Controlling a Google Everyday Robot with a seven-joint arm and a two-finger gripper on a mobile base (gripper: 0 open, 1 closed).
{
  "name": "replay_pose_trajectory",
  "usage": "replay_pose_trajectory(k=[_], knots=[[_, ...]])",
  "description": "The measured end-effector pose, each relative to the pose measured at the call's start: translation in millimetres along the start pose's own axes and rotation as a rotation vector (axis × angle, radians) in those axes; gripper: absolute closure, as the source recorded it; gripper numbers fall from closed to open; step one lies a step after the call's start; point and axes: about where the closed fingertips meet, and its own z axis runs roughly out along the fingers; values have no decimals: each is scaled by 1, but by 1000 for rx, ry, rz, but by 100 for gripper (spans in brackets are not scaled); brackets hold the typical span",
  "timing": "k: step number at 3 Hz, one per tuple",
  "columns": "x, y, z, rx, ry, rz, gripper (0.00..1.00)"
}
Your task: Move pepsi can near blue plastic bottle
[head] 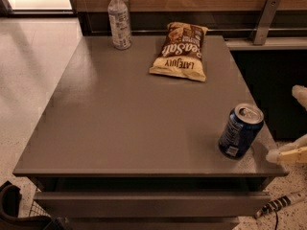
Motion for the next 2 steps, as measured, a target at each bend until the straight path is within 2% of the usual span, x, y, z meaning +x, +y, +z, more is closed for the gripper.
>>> replay_pose_trajectory(k=[1, 2], knots=[[8, 6, 5, 18, -35, 47, 0], [15, 18, 13, 1, -49, 72, 0]])
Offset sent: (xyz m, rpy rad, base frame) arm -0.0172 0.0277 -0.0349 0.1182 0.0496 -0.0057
